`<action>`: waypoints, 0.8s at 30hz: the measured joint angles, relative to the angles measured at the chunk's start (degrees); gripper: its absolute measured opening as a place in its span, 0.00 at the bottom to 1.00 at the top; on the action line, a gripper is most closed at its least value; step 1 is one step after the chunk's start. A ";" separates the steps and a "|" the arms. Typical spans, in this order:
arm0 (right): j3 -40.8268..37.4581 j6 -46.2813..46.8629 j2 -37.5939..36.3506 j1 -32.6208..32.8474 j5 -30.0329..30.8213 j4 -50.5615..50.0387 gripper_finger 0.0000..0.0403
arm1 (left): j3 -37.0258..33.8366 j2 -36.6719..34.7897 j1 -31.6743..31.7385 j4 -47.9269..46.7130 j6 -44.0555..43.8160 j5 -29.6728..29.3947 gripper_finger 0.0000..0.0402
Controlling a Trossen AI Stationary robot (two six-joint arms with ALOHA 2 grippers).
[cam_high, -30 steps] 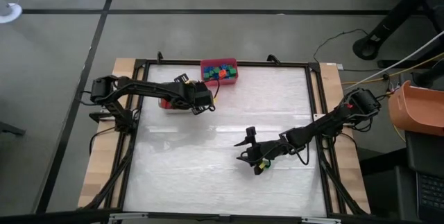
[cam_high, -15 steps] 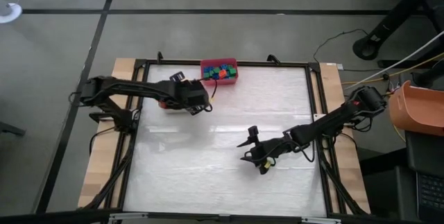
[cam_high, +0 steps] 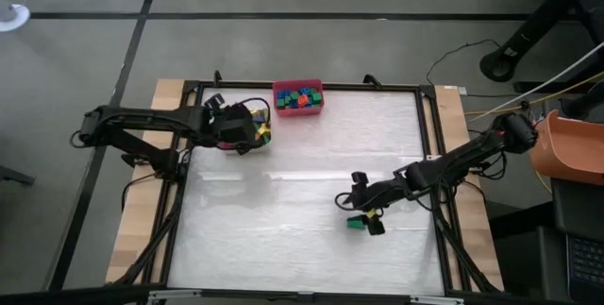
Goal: Sort blocks by size
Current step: Put the large green wooden block into the white bin
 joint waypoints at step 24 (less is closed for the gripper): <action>-0.01 21.25 13.97 11.36 10.35 -0.39 0.58 | -11.22 -1.01 -8.95 6.07 -13.87 1.09 0.33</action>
